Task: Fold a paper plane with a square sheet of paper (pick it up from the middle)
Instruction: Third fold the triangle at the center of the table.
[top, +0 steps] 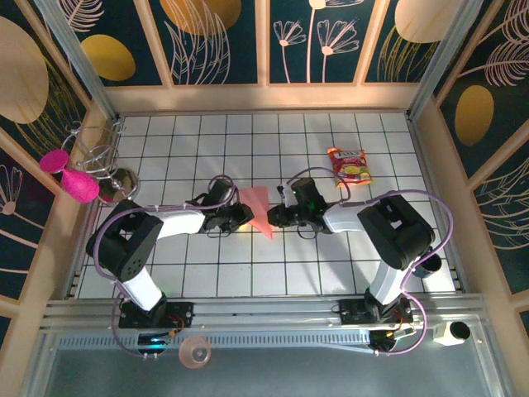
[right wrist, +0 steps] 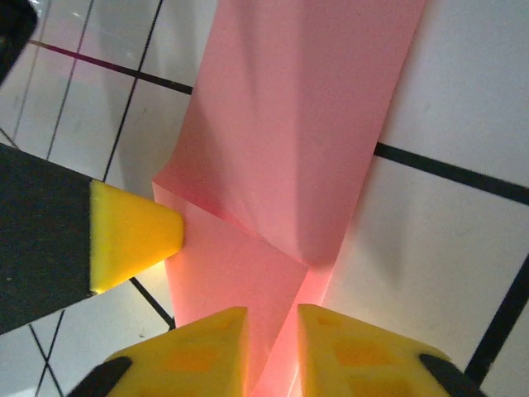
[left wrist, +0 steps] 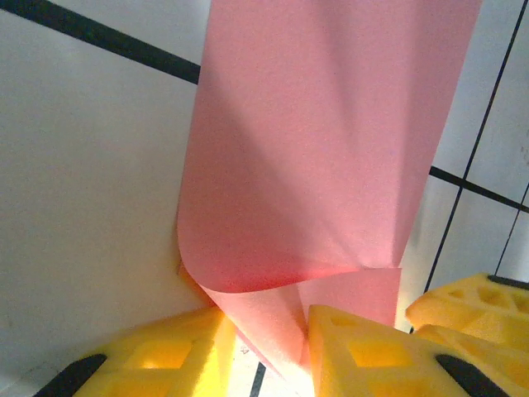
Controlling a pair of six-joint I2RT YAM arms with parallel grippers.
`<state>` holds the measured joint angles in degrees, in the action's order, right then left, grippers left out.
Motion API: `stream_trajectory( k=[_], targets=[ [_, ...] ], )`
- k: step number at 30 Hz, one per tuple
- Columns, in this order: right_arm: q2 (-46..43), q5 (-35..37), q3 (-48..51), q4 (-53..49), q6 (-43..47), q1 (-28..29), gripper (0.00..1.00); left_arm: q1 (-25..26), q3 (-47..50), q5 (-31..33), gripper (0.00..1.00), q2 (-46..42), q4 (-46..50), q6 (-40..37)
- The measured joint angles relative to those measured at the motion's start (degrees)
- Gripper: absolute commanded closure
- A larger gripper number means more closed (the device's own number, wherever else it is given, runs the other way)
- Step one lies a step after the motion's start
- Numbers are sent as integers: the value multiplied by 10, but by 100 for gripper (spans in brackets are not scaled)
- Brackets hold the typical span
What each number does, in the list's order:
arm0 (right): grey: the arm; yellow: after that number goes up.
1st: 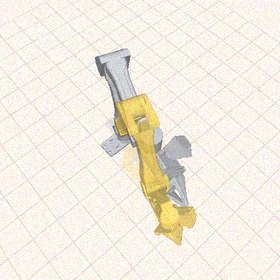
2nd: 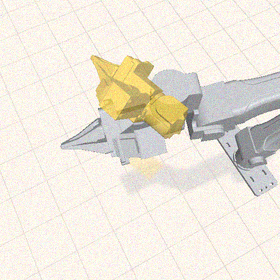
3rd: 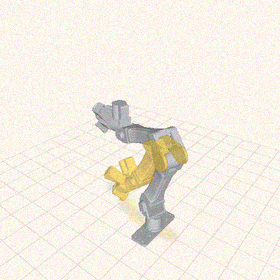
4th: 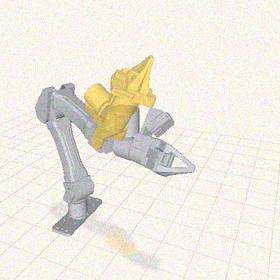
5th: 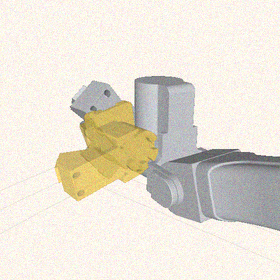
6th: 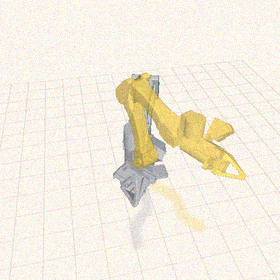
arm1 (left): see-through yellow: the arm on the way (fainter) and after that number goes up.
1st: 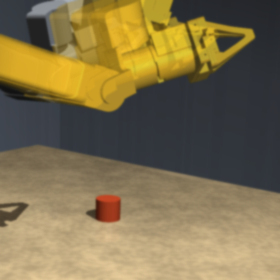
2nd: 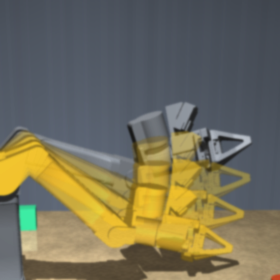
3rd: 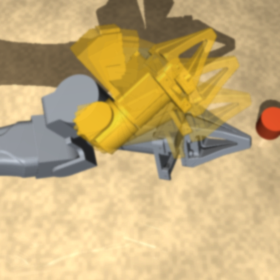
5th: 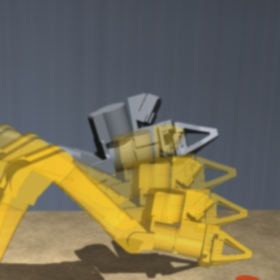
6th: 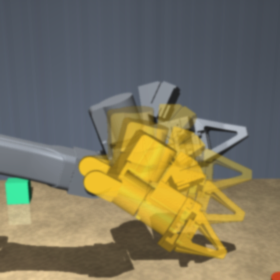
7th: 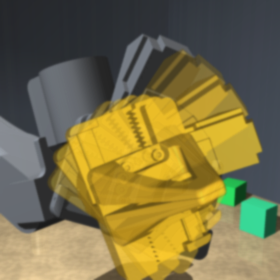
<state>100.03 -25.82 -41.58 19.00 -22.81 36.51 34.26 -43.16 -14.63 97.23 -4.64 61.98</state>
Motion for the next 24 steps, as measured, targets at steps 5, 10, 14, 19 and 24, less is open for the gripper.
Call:
stream_trajectory(
  k=[5, 10, 14, 19, 24],
  targets=[
    [0, -33, -11, -6, -18, -8, 68, 0, 6, -1, 67, 0, -12, 5],
    [2, -45, -27, -21, -31, -9, 64, 0, 15, -3, 65, -3, -29, 12],
    [12, -47, -37, -30, -31, -9, 63, 0, 18, -3, 65, -7, -33, 14],
    [16, -46, -38, -39, -33, -9, 60, 0, 20, -3, 64, -7, -37, 14],
    [16, -43, -38, -44, -33, -9, 60, 0, 20, -3, 64, -7, -37, 14]
  ],
)
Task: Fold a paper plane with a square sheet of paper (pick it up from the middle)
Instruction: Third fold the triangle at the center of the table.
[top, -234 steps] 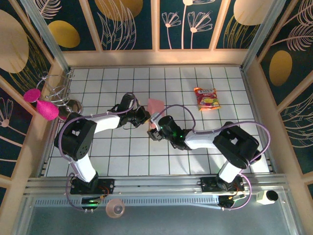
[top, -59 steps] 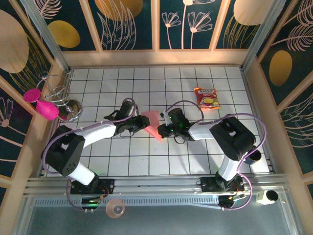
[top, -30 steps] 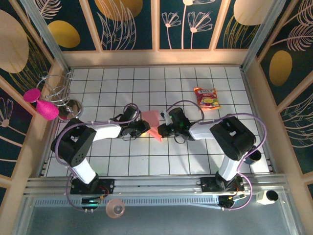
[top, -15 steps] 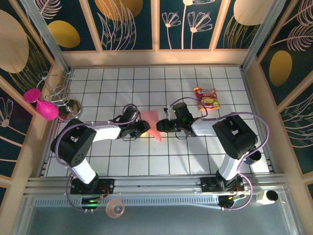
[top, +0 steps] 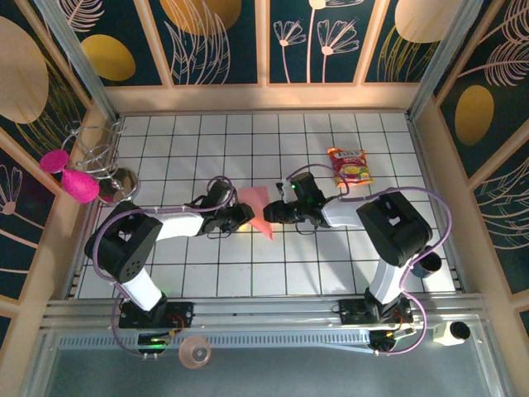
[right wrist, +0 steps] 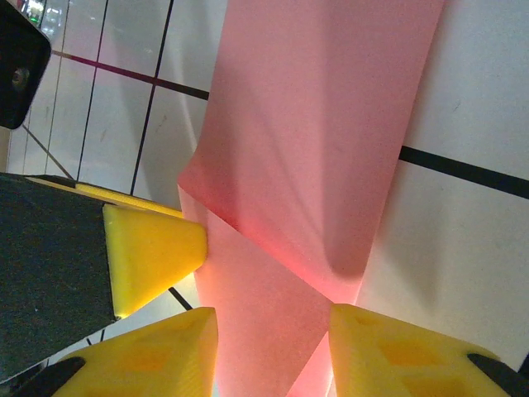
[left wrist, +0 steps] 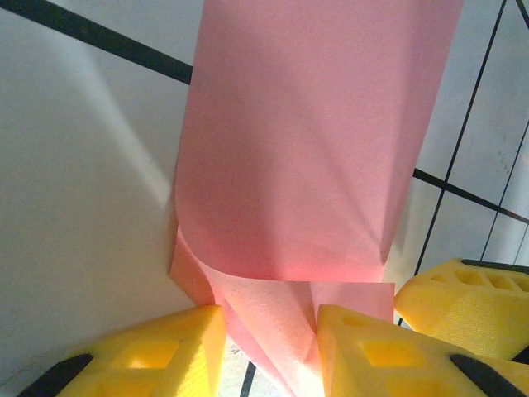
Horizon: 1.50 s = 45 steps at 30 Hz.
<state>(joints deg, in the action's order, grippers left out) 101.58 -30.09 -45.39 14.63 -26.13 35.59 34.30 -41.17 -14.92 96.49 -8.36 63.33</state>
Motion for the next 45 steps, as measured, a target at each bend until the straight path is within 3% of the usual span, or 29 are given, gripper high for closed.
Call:
stream_trajectory(
  k=[16, 32, 37, 42, 45],
  targets=[
    [-9, 21, 7, -2, -18, 0, 59, 0, 0, 0, 63, -1, 0, 0],
    [-15, -20, 10, 7, -28, 4, 68, 0, 0, 0, 62, -1, 0, 0],
    [-11, -31, 10, 16, -31, 4, 77, 0, 0, 0, 62, -1, 0, 0],
    [-10, -36, 10, 25, -31, 5, 98, 0, 0, 0, 61, -2, 0, 0],
    [-5, -33, 8, 22, -23, 6, 100, 0, 0, 8, 59, -9, 11, -2]
  ],
)
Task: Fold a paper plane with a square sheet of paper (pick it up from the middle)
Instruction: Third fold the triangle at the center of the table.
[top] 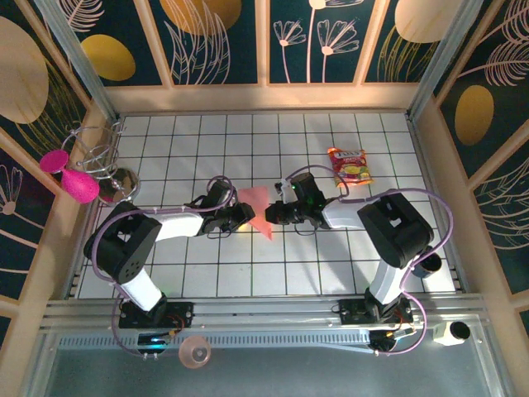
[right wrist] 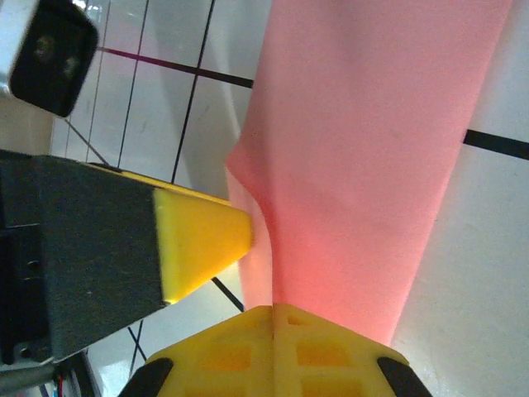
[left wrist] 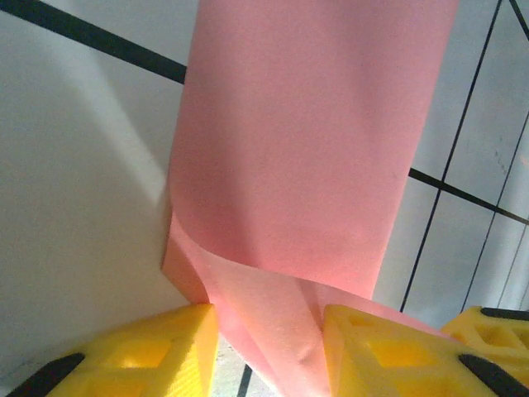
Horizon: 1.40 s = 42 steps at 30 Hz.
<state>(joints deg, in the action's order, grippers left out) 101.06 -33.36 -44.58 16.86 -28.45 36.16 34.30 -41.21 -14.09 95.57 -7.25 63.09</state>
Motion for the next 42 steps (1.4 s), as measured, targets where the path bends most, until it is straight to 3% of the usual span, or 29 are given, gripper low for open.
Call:
stream_trajectory(
  k=[7, 11, 21, 29, 42],
  targets=[
    [10, 20, -15, -17, 33, 4, 100, -6, -50, 63, 56, -32, 88, -46],
    [14, 23, -22, -23, 47, 4, 100, -16, -100, 71, 59, -29, 96, -79],
    [21, 22, -26, -26, 61, 4, 100, -19, -245, 54, 77, 125, 113, -150],
    [29, 23, -33, -28, 67, 4, 100, -19, -273, 49, 84, 182, 151, -174],
    [42, 24, -50, -32, 71, 4, 100, -21, -281, 36, 90, 190, 156, -195]
  ],
)
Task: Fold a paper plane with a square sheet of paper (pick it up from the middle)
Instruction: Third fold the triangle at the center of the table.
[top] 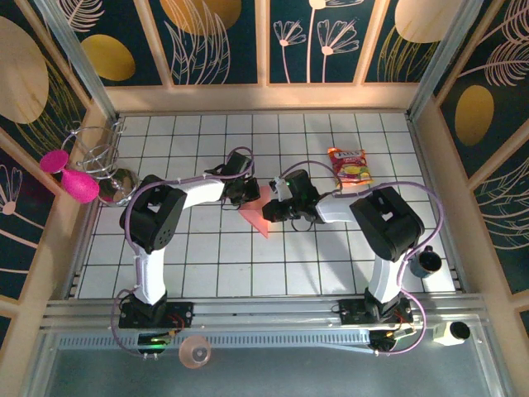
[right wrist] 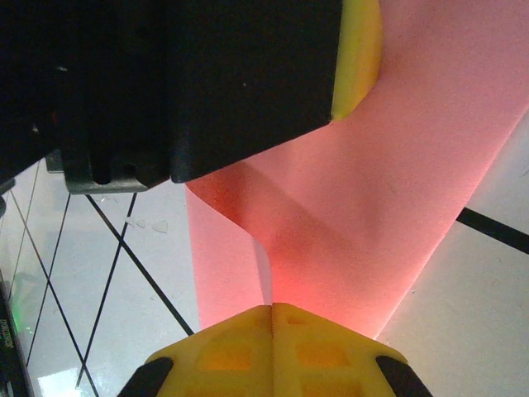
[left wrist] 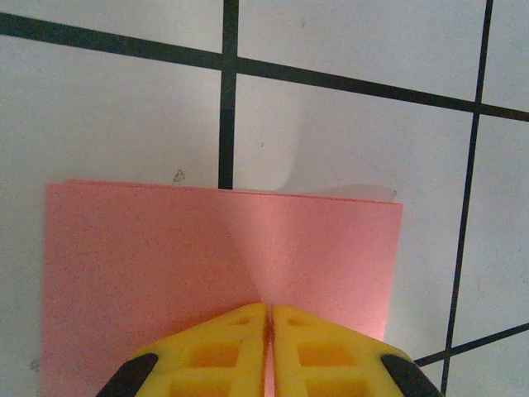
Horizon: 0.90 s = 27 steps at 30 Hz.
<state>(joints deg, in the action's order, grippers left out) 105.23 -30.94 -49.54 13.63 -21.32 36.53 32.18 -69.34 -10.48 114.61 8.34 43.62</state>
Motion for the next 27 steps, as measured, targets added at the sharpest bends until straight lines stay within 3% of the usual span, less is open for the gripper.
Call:
stream_trajectory(
  k=[27],
  targets=[
    [21, 13, -6, -7, 0, 0, 100, 0, -2, -3, 89, 1, 1, -5]
  ],
)
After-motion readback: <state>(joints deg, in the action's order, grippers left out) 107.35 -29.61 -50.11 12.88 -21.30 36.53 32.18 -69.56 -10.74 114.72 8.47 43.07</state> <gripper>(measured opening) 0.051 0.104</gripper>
